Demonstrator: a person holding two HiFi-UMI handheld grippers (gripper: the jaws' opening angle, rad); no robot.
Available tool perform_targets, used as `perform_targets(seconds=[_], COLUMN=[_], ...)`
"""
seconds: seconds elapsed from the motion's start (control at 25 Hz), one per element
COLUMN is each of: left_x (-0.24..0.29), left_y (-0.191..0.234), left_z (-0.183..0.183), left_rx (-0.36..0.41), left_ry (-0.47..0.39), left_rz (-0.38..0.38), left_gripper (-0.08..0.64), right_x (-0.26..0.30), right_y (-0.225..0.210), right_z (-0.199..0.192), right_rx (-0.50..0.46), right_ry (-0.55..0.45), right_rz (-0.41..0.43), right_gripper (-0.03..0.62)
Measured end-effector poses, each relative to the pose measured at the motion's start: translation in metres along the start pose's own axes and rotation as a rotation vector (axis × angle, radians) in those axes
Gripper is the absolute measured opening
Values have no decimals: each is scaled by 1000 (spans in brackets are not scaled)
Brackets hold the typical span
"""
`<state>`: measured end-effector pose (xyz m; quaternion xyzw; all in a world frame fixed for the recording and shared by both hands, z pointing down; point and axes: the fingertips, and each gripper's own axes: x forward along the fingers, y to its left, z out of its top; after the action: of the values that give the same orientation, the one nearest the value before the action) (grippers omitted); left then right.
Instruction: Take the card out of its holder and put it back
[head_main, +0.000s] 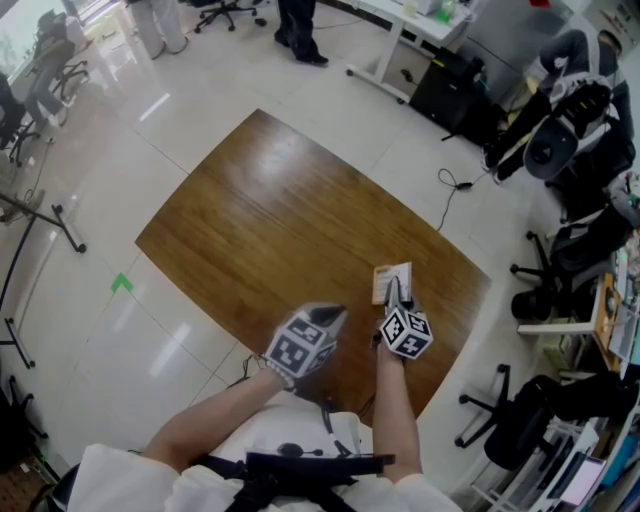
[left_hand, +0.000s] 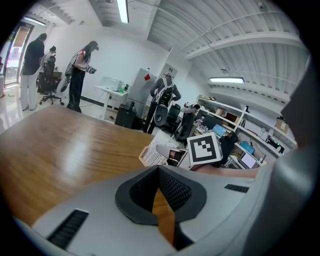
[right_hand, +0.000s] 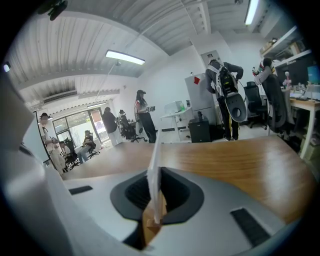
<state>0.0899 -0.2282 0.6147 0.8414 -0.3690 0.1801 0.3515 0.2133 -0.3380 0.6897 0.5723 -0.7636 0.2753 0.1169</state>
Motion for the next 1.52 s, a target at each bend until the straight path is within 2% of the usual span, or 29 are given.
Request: perform_targets(seconds=[0.2, 0.24, 0.32, 0.36, 0.6, 0.88, 0.92, 1.0, 1.08, 1.12, 1.4, 1.52], left_x=[-5, -6, -11, -14, -30, -40, -43, -54, -68, -74, -96, -106], left_y=[0, 0, 1, 1, 0, -8, -12, -18, -24, -26, -49, -61], left_z=[-5, -6, -5, -4, 2, 6, 7, 8, 6, 3, -39, -54], left_rx=[-7, -8, -11, -12, 1, 58, 65, 75, 74, 72, 39, 39], left_ry=[3, 2, -7, -15, -30, -35, -43, -57, -73, -84, -77, -64], left_rz=[-7, -9, -11, -13, -18, -31, -36, -46, -57, -62, -106, -125], left_gripper=[-5, -5, -5, -5, -5, -5, -5, -5, -5, -5, -5, -5], right_x=[-1, -1, -3, -6, -39, -99, -111, -136, -162, -174, -240, -263], right_y=[0, 0, 3, 5, 22, 58, 64, 80, 94, 100, 111, 124], right_z=[-3, -3, -1, 2, 33, 64, 66, 68, 66, 63, 25, 4], right_rx=[-13, -14, -6, -7, -43, -68, -57, -25, -8, 0, 127, 135], right_ry=[3, 5, 6, 4, -43, -140, -156, -190, -215, -221, -201, -187], right_rz=[-20, -28, -31, -31, -64, -123, -117, -96, -88, -84, -68, -52], right_gripper=[39, 65, 188, 215, 232, 235, 225, 144, 29, 0, 0, 0])
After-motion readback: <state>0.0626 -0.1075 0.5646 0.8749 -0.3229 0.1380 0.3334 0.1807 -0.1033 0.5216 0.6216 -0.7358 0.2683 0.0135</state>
